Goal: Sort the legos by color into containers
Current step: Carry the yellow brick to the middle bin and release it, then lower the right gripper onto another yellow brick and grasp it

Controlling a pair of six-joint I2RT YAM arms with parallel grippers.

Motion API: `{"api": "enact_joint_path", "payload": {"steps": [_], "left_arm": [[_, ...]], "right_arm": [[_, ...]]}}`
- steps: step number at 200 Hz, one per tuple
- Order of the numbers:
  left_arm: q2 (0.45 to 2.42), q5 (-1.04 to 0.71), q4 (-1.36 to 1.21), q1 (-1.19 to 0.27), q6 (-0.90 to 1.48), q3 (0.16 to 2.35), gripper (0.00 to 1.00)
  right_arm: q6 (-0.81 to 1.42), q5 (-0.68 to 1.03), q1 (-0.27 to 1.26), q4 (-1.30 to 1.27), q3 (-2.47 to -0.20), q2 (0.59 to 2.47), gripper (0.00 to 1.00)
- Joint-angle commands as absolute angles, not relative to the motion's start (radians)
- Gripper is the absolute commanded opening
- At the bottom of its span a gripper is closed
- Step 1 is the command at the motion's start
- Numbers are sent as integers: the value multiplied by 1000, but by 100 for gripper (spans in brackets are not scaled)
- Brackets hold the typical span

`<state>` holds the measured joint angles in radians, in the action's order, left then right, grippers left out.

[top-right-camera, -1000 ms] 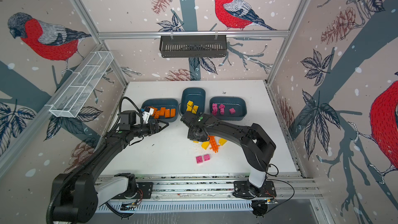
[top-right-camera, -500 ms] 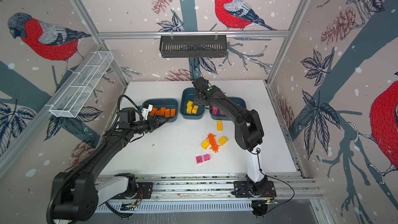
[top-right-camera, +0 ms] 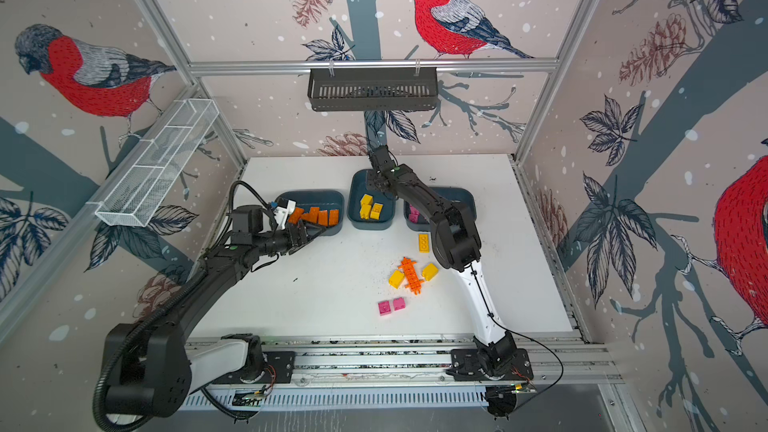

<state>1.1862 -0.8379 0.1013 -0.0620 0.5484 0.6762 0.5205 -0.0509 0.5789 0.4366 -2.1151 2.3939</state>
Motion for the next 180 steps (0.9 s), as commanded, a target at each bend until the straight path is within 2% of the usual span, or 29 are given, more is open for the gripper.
{"api": "enact_joint_path", "payload": {"steps": [1,12,52,74,110,145,180], "left_arm": [[1189,-844,113,-61,520,685,94],[1194,-842,117,-61,515,685,94],[1207,-843,120,-61,508,693,94],[1208,-844,123,-60,508,696,93],[1210,-847,114,-61,508,694,94],[1231,-856,89,-60,519,696,94],[1252,-864,89,-61,514,710,94]], "right_arm": [[516,-7,577,335,-2123,2419,35],[520,10,578,317,-2123,2433,39],[539,59,568,336,-2132,2423,64],[532,73,565,365,-2081,2351,65],[533,104,569,420,-1875,2146,68],[609,116,601,510,-1636,1923,73],[759,48,664,643,-1424,1749,75]]}}
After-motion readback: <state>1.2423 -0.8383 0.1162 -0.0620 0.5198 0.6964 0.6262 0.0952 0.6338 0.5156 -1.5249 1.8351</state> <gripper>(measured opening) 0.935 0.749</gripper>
